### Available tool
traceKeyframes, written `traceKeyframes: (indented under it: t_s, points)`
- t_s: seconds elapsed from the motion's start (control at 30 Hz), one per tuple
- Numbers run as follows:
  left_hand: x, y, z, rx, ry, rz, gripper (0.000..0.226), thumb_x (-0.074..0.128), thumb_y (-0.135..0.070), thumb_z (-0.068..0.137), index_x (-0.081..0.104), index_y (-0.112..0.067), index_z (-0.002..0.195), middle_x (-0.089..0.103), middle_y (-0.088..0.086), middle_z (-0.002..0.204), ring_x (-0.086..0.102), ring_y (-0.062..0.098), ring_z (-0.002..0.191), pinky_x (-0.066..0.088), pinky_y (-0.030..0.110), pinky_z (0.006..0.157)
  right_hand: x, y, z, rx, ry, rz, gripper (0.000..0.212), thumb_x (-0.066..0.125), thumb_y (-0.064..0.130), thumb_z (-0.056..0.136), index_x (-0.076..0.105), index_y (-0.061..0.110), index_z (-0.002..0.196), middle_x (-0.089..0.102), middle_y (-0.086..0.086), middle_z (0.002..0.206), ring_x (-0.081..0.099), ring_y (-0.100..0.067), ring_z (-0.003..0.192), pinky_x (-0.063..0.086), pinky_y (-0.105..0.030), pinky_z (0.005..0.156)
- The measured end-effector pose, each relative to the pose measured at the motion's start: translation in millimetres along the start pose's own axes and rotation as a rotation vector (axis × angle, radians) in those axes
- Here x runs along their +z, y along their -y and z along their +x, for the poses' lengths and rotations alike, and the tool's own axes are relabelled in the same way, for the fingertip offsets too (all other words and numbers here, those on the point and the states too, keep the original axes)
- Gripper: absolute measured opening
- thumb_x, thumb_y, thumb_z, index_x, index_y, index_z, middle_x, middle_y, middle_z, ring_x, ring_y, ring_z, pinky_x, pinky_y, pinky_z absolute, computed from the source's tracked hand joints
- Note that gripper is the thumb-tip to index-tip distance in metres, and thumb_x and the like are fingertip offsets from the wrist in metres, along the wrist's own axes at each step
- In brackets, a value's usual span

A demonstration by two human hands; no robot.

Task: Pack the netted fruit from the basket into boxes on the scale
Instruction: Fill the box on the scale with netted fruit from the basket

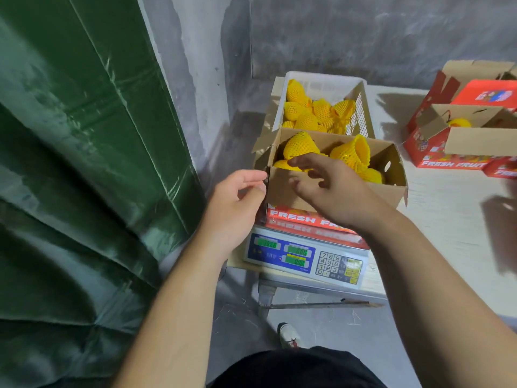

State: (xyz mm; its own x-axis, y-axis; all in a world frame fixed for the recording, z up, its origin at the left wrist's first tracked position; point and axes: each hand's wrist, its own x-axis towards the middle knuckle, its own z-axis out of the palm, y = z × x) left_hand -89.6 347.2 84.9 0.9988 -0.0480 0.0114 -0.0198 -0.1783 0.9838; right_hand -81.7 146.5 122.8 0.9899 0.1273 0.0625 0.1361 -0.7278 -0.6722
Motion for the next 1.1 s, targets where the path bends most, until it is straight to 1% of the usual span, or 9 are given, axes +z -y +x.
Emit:
traceKeyframes:
  t_s: [0.27,0.47,0.6,0.73,0.8,0.87,0.93,1.0,1.1]
  points:
    - [-3.0,4.5,-11.8,-0.028,-0.016,-0.012,0.023,0.061,-0.027,0.103,0.071,-0.048,0.107,0.072,-0.030,0.108,0.066,-0.010,0.102,0.047,0.002,0.068,5.3,-6.6,-12.8,-0.008,0.021,0.085,0.032,0.065,0.037,0.100,0.064,0.029,0.131,0.064,0.006,0.133,0.059,-0.016,0.123,0.051,-0.047,0.105]
    - [1.2,11.7,-15.3,-0.069,-0.029,0.013,0.023,0.061,-0.025,0.103,0.072,-0.042,0.115,0.072,-0.028,0.108,0.066,-0.011,0.101,0.046,0.001,0.068,6.5,-14.6,-15.1,0.015,0.016,0.148,0.031,0.065,0.035,0.101,0.065,0.028,0.131,0.064,0.006,0.131,0.062,-0.015,0.119,0.054,-0.047,0.102]
    - [7.6,14.1,-8.8,-0.075,-0.035,0.015,0.024,0.061,-0.024,0.103,0.072,-0.043,0.112,0.073,-0.026,0.108,0.067,-0.010,0.100,0.046,0.002,0.069,5.0,-22.6,-10.8,0.030,0.005,0.217,0.029,0.065,0.033,0.101,0.066,0.027,0.129,0.065,0.008,0.128,0.063,-0.012,0.116,0.056,-0.042,0.098]
    - [21.3,16.6,9.2,-0.074,-0.042,0.028,0.025,0.061,-0.022,0.102,0.072,-0.044,0.108,0.074,-0.026,0.108,0.067,-0.008,0.101,0.049,0.015,0.080,-1.2,-38.0,-1.9,0.013,-0.013,0.260,0.026,0.066,0.028,0.100,0.068,0.025,0.126,0.069,0.007,0.122,0.066,-0.011,0.112,0.058,-0.034,0.094]
    - [30.3,17.7,22.4,-0.077,-0.047,0.027,0.026,0.061,-0.022,0.102,0.072,-0.045,0.107,0.075,-0.024,0.109,0.068,-0.006,0.103,0.050,0.023,0.088,-8.0,-53.3,5.3,0.008,-0.040,0.271,0.024,0.068,0.024,0.100,0.069,0.021,0.123,0.071,0.007,0.120,0.067,-0.012,0.110,0.056,-0.037,0.097]
    - [40.3,18.0,37.8,-0.065,-0.067,0.037,0.026,0.062,-0.021,0.102,0.072,-0.044,0.108,0.075,-0.021,0.112,0.068,-0.005,0.106,0.051,0.025,0.094,-18.1,-73.9,13.5,0.010,-0.120,0.212,0.024,0.068,0.022,0.098,0.070,0.021,0.122,0.070,0.006,0.122,0.063,-0.013,0.114,0.052,-0.040,0.100]
    - [51.2,17.6,55.9,-0.058,-0.115,0.056,0.026,0.062,-0.022,0.101,0.070,-0.045,0.110,0.074,-0.022,0.114,0.066,-0.008,0.106,0.050,0.022,0.092,-30.7,-98.4,22.6,0.071,-0.267,0.058,0.033,0.067,0.027,0.095,0.066,0.024,0.129,0.065,0.001,0.129,0.054,-0.023,0.124,0.043,-0.044,0.108]
    - [61.3,14.7,76.1,-0.047,-0.189,0.082,0.026,0.061,-0.028,0.097,0.068,-0.043,0.116,0.071,-0.024,0.117,0.065,-0.010,0.105,0.051,0.022,0.090,-44.1,-120.4,31.3,0.211,-0.395,-0.057,0.055,0.067,0.028,0.091,0.053,0.023,0.144,0.051,-0.010,0.141,0.040,-0.034,0.133,0.031,-0.047,0.114]
    - [72.0,12.5,112.9,-0.094,-0.276,0.159,0.048,0.056,-0.034,0.092,0.058,-0.038,0.140,0.061,-0.022,0.130,0.061,-0.002,0.110,0.049,0.023,0.086,-60.2,-145.1,47.2,0.378,-0.387,-0.058,0.085,0.072,0.020,0.088,0.027,0.014,0.160,0.037,-0.023,0.151,0.035,-0.045,0.137,0.029,-0.054,0.115]
